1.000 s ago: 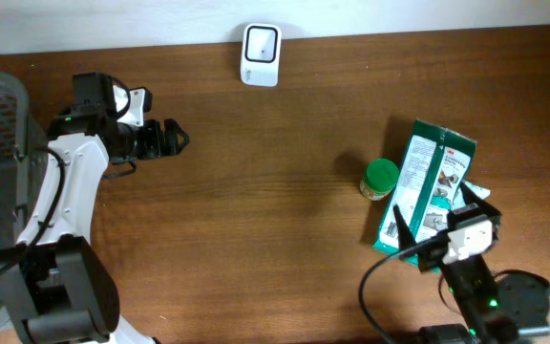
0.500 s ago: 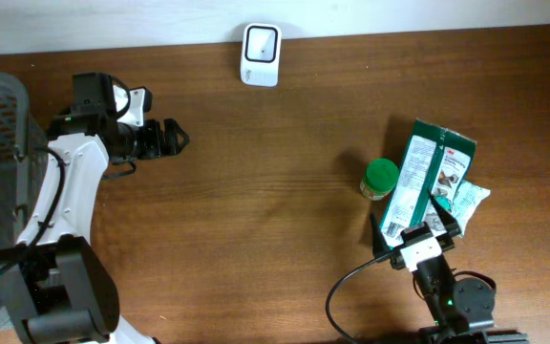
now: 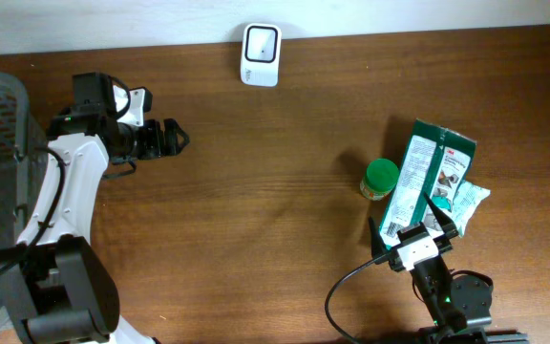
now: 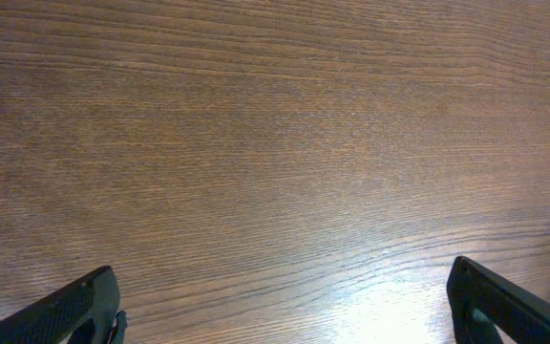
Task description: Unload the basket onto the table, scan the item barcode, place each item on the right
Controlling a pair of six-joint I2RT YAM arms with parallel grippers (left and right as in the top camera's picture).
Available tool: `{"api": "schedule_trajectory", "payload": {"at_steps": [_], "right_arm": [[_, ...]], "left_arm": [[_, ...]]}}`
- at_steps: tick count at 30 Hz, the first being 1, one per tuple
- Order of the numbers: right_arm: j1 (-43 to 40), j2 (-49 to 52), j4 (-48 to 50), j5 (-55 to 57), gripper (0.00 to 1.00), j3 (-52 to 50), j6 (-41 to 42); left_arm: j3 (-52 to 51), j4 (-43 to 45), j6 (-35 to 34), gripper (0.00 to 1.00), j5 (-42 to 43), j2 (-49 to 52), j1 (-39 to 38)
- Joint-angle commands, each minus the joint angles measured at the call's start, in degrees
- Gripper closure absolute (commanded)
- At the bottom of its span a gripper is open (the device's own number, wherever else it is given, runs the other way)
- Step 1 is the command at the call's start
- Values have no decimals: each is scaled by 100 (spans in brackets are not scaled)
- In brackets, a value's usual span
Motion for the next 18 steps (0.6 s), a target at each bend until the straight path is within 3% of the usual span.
{"api": "schedule_trajectory", "payload": {"at_steps": [1, 7, 13, 18], "right_arm": [[33, -68, -39, -33, 1, -31, 24], [33, -68, -39, -33, 2, -31, 24], [33, -68, -39, -33, 2, -31, 24], [33, -68, -39, -33, 2, -31, 24]], "left_arm": [[0, -7, 48, 1, 4, 2, 0], [0, -4, 48, 1, 2, -33, 0], [-61, 160, 201, 1, -487, -868, -31], [-1611, 2924, 1126, 1, -492, -2452, -509]]}}
